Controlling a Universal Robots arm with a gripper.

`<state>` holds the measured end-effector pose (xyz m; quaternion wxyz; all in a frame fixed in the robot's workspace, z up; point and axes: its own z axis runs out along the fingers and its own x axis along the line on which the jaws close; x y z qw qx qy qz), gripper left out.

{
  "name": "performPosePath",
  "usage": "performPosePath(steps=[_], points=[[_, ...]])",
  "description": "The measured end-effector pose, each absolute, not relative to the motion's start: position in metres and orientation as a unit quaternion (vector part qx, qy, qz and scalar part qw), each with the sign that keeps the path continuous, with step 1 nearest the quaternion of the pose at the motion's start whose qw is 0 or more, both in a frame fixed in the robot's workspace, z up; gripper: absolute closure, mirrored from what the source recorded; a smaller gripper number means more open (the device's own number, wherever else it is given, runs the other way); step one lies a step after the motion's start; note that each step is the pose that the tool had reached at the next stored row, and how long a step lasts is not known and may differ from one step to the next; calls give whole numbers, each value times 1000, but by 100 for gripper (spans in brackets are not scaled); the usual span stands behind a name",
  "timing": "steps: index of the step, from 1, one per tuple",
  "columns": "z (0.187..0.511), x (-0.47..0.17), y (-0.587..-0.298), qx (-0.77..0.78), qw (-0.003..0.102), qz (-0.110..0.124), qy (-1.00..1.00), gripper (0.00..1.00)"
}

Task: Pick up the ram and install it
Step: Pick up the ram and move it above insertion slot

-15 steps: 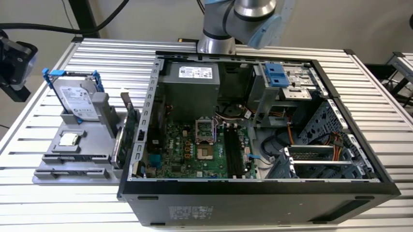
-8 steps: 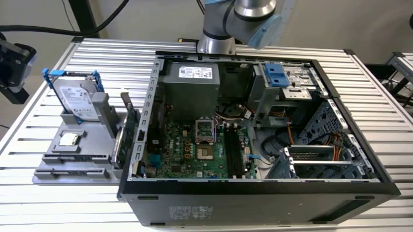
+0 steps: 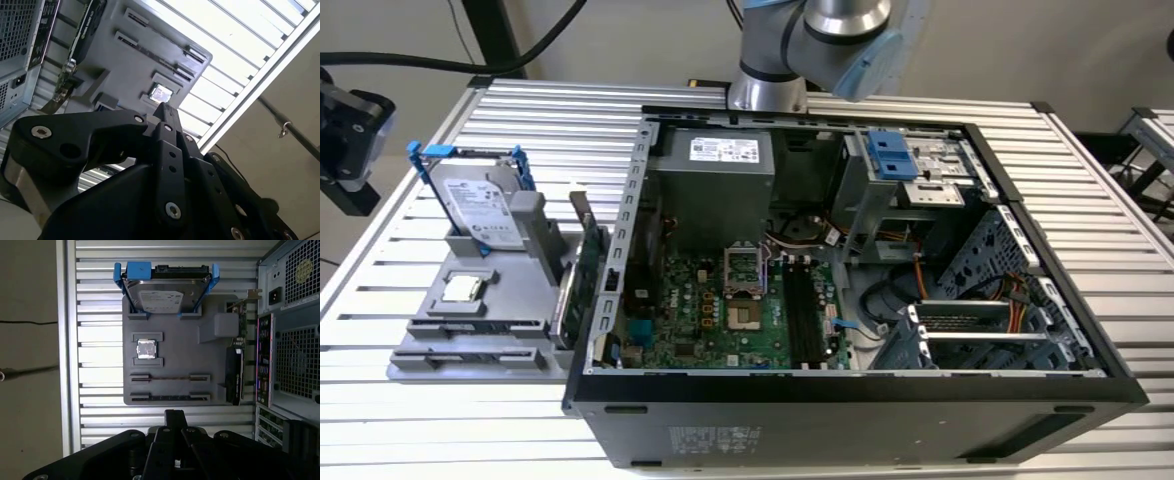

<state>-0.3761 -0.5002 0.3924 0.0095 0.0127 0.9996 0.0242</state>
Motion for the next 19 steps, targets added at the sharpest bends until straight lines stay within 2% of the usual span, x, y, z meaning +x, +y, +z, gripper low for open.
performPosePath(steps=[19], points=[[392, -377, -500, -40, 8, 24, 999, 100]])
